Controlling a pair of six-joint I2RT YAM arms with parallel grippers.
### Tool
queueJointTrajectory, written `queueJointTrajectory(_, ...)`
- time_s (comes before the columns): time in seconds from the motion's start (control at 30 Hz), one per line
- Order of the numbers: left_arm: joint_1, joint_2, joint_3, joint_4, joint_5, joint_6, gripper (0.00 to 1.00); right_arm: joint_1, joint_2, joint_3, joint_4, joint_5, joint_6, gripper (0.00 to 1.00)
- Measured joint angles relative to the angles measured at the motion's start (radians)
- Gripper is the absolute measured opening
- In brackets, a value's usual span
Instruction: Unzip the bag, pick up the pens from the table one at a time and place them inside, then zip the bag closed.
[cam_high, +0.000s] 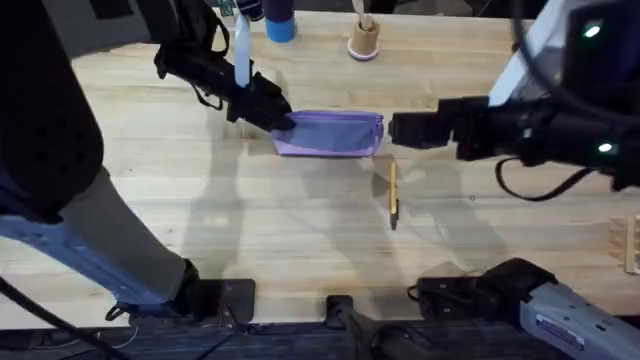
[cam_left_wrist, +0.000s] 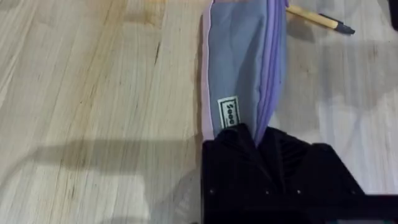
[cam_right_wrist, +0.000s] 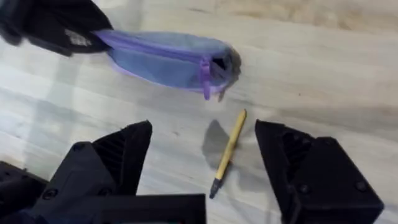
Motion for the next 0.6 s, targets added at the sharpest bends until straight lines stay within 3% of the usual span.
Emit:
queueJointTrajectory(0.23, 0.0, 0.0, 0.0, 0.0, 0.0, 0.0, 0.042, 0.0, 0.043, -0.074, 0.042, 0.0, 0.016, 0.996)
queueJointTrajectory(0.6, 0.0, 0.0, 0.0, 0.0, 0.0, 0.0, 0.043, 0.005, 0.172, -0.078, 0.134, 0.0, 0.027, 0.996)
